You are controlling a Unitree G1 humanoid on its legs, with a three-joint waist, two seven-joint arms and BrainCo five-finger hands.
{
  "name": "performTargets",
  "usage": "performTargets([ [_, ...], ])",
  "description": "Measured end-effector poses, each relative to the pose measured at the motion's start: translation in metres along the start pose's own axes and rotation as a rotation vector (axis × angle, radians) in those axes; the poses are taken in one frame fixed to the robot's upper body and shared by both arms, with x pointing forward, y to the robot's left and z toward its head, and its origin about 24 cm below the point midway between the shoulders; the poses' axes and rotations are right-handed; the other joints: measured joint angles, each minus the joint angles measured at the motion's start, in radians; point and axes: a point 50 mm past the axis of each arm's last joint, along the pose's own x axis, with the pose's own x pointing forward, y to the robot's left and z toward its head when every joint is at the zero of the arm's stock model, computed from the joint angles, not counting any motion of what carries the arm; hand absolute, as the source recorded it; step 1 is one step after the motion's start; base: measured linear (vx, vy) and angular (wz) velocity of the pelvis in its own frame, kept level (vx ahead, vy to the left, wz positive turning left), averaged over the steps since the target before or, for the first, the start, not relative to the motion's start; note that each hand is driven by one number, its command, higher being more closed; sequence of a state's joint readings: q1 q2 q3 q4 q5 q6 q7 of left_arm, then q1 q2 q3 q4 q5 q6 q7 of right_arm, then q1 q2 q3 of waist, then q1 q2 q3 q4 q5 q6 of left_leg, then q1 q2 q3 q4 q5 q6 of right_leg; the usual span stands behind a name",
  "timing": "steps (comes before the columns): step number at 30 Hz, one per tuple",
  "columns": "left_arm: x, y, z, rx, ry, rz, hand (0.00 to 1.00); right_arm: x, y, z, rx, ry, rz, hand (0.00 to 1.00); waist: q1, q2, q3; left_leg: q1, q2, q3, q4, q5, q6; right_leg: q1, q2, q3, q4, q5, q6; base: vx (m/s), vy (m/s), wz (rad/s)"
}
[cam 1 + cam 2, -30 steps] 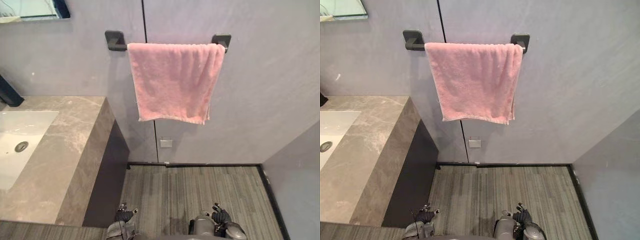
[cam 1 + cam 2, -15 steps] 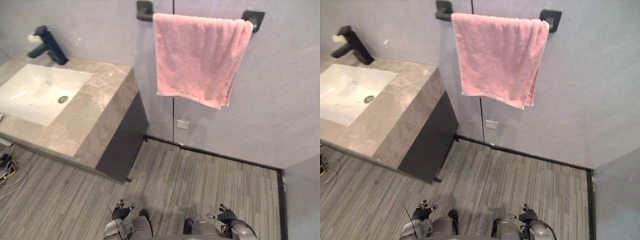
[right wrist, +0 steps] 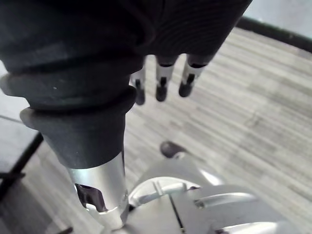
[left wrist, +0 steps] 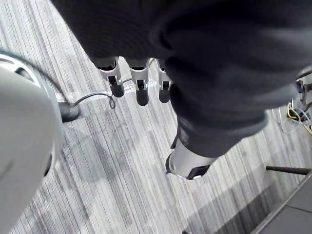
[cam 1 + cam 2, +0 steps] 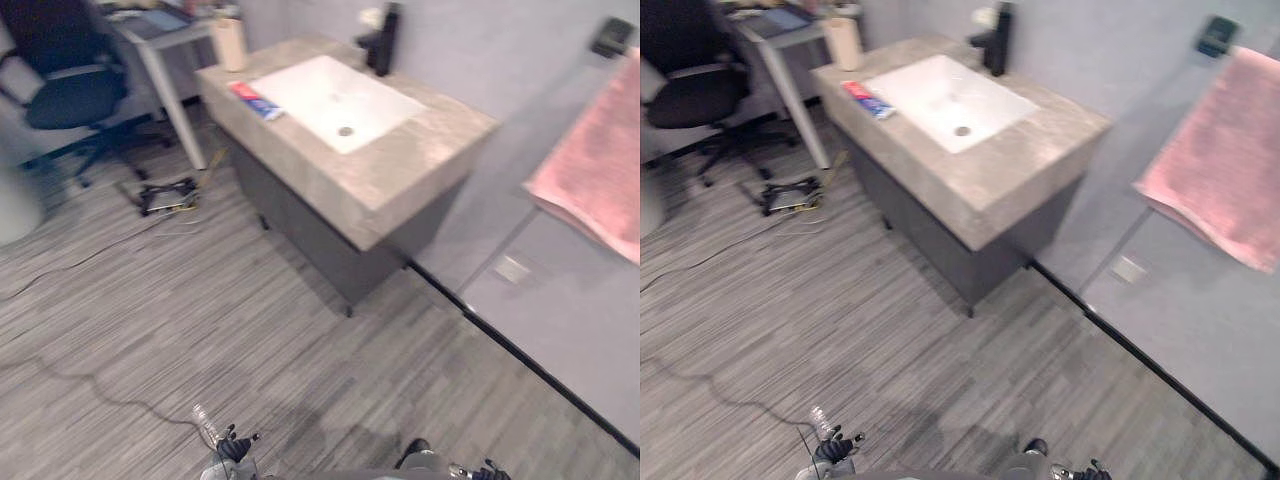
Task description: Organize washtable
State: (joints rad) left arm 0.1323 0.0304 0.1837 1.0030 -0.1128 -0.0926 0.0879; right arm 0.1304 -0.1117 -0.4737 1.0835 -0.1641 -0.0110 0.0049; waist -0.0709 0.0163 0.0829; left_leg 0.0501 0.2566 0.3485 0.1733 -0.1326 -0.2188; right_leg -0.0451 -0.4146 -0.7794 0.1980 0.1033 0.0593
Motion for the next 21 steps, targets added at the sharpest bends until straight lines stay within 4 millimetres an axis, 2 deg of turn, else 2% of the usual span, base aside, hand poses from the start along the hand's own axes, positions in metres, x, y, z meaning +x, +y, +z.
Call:
performTargets([
  [1, -0.001, 0.001, -0.004, 0.022, 0.008, -0.002, 0.0, 0.0, 0.0, 0.0, -0.001, 0.0, -0.003, 0.0, 0.0, -0.006, -0.001, -0.006, -0.024, -0.018, -0.001, 0.003, 0.005, 0.012, -0.028, 0.001, 0.016, 0.011, -0.015, -0.11, 0.383, 1.07],
  [2, -0.003, 0.0, -0.009, 0.075, 0.018, -0.015, 0.0, -0.001, -0.004, 0.0, 0.007, -0.009, -0.015, 0.0, -0.004, -0.001, -0.003, -0.002, -0.059, -0.064, -0.005, -0.002, 0.046, 0.026, -0.08, 0.036, 0.08, 0.035, -0.051, -0.09, 0.311, 1.37],
  [3, -0.003, -0.002, -0.01, 0.11, 0.016, -0.028, 0.0, -0.004, -0.011, -0.007, 0.024, -0.008, -0.033, 0.0, -0.009, -0.005, -0.004, -0.001, -0.093, -0.121, -0.008, -0.014, 0.082, 0.015, -0.129, 0.149, 0.178, 0.084, -0.132, -0.1, 0.291, 1.59],
  [4, -0.003, -0.005, -0.01, 0.132, 0.012, -0.04, 0.0, -0.004, -0.015, -0.008, 0.028, -0.011, -0.041, 0.0, -0.008, -0.002, 0.0, -0.002, -0.113, -0.158, -0.009, -0.013, 0.096, -0.004, -0.142, 0.242, 0.233, 0.118, -0.183, -0.08, 0.265, 1.65],
  [5, -0.004, -0.008, -0.01, 0.135, 0.004, -0.053, 0.0, -0.005, -0.017, -0.01, 0.051, -0.014, -0.045, 0.0, -0.011, 0.023, 0.008, 0.0, -0.13, -0.222, -0.007, -0.024, 0.124, -0.057, -0.09, 0.469, 0.328, 0.057, -0.16, -0.07, 0.168, 1.6],
  [6, -0.002, -0.002, -0.003, 0.162, -0.017, -0.033, 0.0, -0.006, -0.002, -0.013, 0.084, -0.007, -0.007, 0.0, -0.02, 0.025, 0.008, -0.008, -0.125, -0.291, 0.005, -0.027, 0.14, -0.072, 0.049, 0.623, 0.411, -0.151, -0.056, -0.05, 0.089, 1.77],
  [7, -0.001, 0.004, -0.003, 0.176, -0.012, -0.016, 0.0, -0.008, 0.015, -0.018, 0.106, 0.004, 0.031, 0.0, -0.028, 0.001, 0.014, -0.01, -0.139, -0.333, 0.007, -0.025, 0.146, -0.073, 0.147, 0.667, 0.431, -0.217, -0.06, -0.02, -0.009, 1.61],
  [8, 0.0, 0.007, -0.002, 0.165, -0.01, -0.007, 0.0, -0.01, 0.025, -0.024, 0.126, 0.02, 0.052, 0.0, -0.025, -0.03, 0.019, -0.011, -0.166, -0.36, 0.006, -0.022, 0.15, -0.056, 0.189, 0.666, 0.401, -0.271, -0.095, 0.0, 0.004, 1.29],
  [9, 0.0, 0.006, 0.0, 0.15, -0.018, -0.003, 0.0, -0.01, 0.026, -0.025, 0.149, 0.025, 0.048, 0.0, -0.022, -0.042, 0.012, -0.024, -0.184, -0.369, 0.031, -0.027, 0.154, -0.009, 0.174, 0.675, 0.359, -0.281, -0.083, 0.01, 0.11, 1.01],
  [10, 0.001, 0.002, 0.004, 0.133, -0.031, -0.008, 0.0, -0.01, 0.029, -0.017, 0.17, -0.009, 0.058, 0.0, -0.02, -0.041, 0.031, -0.063, -0.19, -0.345, 0.125, -0.064, 0.199, 0.0, 0.139, 0.609, 0.391, -0.284, -0.073, 0.0, 0.125, 0.68],
  [11, 0.002, 0.001, 0.008, 0.127, -0.041, -0.009, 0.0, -0.01, 0.03, -0.015, 0.174, -0.02, 0.06, 0.0, -0.023, -0.04, 0.042, -0.081, -0.192, -0.341, 0.166, -0.084, 0.219, -0.016, 0.125, 0.592, 0.446, -0.278, -0.068, -0.07, 0.114, 0.48],
  [12, 0.002, -0.004, 0.009, 0.112, -0.044, -0.015, 0.0, -0.011, 0.03, -0.011, 0.19, -0.049, 0.057, 0.0, -0.022, -0.035, 0.064, -0.078, -0.196, -0.371, 0.194, -0.111, 0.191, -0.084, 0.108, 0.608, 0.612, -0.217, -0.085, -0.08, 0.035, 0.34],
  [13, 0.003, -0.003, 0.009, 0.112, -0.037, -0.008, 0.0, -0.012, 0.031, -0.013, 0.188, -0.047, 0.062, 0.0, -0.023, -0.027, 0.073, -0.071, -0.188, -0.388, 0.193, -0.112, 0.19, -0.12, 0.12, 0.635, 0.651, -0.26, -0.053, -0.06, -0.048, 0.51],
  [14, 0.004, -0.003, 0.012, 0.103, -0.038, -0.003, 0.0, -0.012, 0.032, -0.011, 0.188, -0.049, 0.069, 0.0, -0.019, -0.026, 0.069, -0.07, -0.172, -0.425, 0.157, -0.114, 0.182, -0.13, 0.196, 0.66, 0.548, -0.351, -0.027, 0.01, -0.132, 0.63],
  [15, 0.005, 0.001, 0.015, 0.098, -0.046, 0.009, 0.0, -0.014, 0.041, -0.018, 0.179, -0.023, 0.091, 0.0, -0.018, -0.057, 0.056, -0.054, -0.198, -0.426, 0.118, -0.109, 0.17, -0.139, 0.23, 0.685, 0.4, -0.387, -0.028, 0.07, -0.133, 0.89],
  [16, 0.007, 0.009, 0.029, 0.085, -0.088, 0.034, 0.0, -0.017, 0.05, -0.025, 0.187, -0.001, 0.109, 0.0, -0.028, -0.131, 0.056, -0.129, -0.239, -0.385, 0.32, -0.151, 0.175, -0.143, 0.229, 0.712, 0.277, -0.407, -0.032, 0.15, -0.132, 1.4],
  [17, 0.009, 0.0, 0.034, 0.023, -0.095, 0.033, 0.0, -0.017, 0.045, -0.027, 0.176, 0.002, 0.098, 0.0, -0.032, -0.091, 0.081, -0.139, -0.218, -0.369, 0.469, -0.199, 0.211, -0.132, 0.246, 0.692, 0.309, -0.379, -0.017, 0.19, -0.021, 1.43],
  [18, 0.006, -0.01, 0.024, -0.034, -0.074, 0.02, 0.0, -0.018, 0.035, -0.035, 0.173, 0.028, 0.07, 0.0, -0.02, -0.046, 0.084, -0.064, -0.186, -0.366, 0.389, -0.291, 0.212, -0.137, 0.262, 0.665, 0.366, -0.376, -0.004, 0.16, 0.003, 1.22],
  [19, 0.005, -0.012, 0.025, -0.066, -0.079, 0.024, 0.0, -0.018, 0.036, -0.037, 0.17, 0.039, 0.073, 0.0, -0.021, -0.047, 0.09, -0.048, -0.186, -0.378, 0.364, -0.313, 0.187, -0.138, 0.26, 0.659, 0.405, -0.402, 0.003, 0.1, 0.028, 0.42],
  [20, 0.005, -0.004, 0.023, -0.098, -0.072, 0.057, 0.0, -0.017, 0.035, -0.039, 0.162, 0.058, 0.073, 0.0, -0.012, -0.05, 0.087, -0.018, -0.198, -0.377, 0.326, -0.309, 0.192, -0.14, 0.253, 0.671, 0.425, -0.417, -0.004, 0.13, -0.041, 0.06],
  [21, 0.001, 0.005, 0.008, -0.12, -0.032, 0.089, 0.0, -0.018, 0.033, -0.042, 0.149, 0.072, 0.07, 0.0, -0.003, -0.039, 0.047, 0.0, -0.187, -0.376, 0.272, -0.305, 0.187, -0.128, 0.268, 0.668, 0.398, -0.421, -0.001, 0.21, -0.092, -0.15],
])
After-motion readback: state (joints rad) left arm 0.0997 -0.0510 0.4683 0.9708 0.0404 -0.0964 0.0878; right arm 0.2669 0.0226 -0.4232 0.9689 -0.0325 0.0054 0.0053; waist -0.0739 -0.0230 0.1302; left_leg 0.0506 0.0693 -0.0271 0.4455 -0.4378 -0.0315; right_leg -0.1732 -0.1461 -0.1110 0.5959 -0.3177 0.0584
